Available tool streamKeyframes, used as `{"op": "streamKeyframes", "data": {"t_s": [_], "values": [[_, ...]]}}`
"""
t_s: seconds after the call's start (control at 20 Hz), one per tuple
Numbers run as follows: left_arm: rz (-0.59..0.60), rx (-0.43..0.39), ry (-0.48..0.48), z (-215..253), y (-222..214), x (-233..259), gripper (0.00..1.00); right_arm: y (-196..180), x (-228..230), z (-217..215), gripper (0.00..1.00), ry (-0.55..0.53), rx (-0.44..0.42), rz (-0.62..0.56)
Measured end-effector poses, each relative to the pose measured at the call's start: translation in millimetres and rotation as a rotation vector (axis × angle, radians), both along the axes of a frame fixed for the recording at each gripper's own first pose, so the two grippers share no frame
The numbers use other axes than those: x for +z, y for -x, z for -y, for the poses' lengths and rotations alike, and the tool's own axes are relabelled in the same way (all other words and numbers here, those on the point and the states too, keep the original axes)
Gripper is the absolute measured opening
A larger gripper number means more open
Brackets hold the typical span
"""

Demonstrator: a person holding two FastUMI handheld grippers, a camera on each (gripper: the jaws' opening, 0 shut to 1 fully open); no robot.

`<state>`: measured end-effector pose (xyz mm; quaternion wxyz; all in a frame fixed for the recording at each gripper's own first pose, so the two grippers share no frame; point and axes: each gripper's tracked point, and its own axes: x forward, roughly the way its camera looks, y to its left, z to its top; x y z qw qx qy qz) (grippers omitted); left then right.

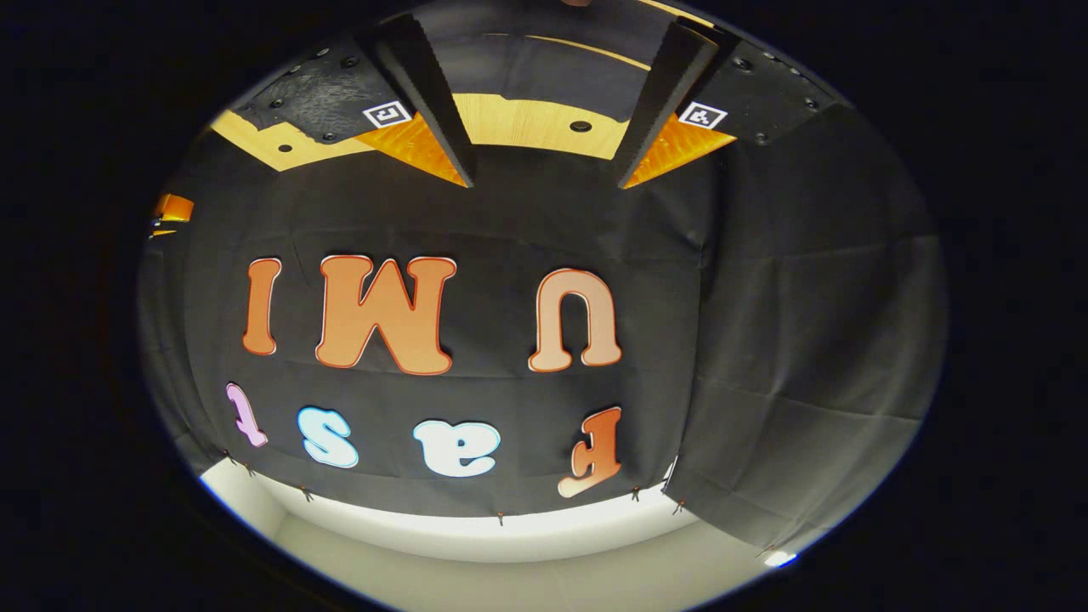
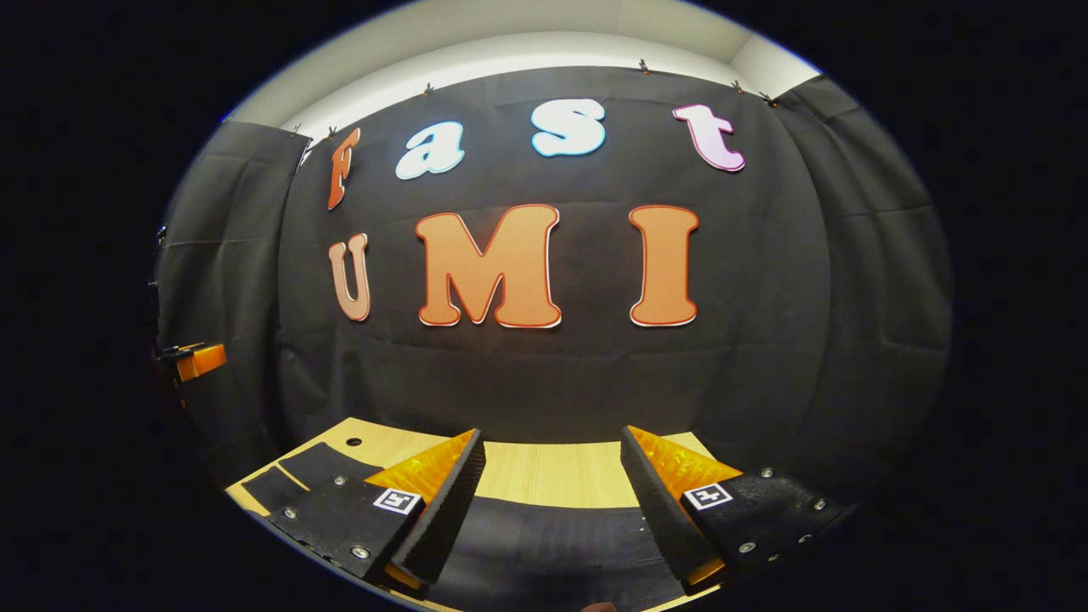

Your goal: Grasp the waist and the cuffs of the jeans and fold them to make the two legs overlap; first hold the waist and fold one-third of the jeans toward the cuffs, then hold the cuffs and fold the remaining one-third in the same direction to finish folding.

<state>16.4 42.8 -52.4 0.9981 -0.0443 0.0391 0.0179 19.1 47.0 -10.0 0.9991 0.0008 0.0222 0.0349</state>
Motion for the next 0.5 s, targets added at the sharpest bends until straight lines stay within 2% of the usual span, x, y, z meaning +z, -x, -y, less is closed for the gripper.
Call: {"op": "streamKeyframes", "data": {"t_s": [0.15,0.3,0.4,0.5], "values": [[-0.090,0.018,0.108,-14,3,-40,0.96,-5,-4,-14,0.96,0.001,0.034,-0.013],[-0.192,0.022,0.342,-20,10,-83,0.98,-12,-15,-30,1.00,-0.008,0.073,-0.042],[-0.264,0.063,0.511,-27,20,-119,0.98,-16,-22,-38,0.96,-0.012,0.096,-0.068],[-0.326,0.124,0.598,-46,32,-155,0.98,-20,-27,-43,1.00,-0.012,0.114,-0.081]]}}
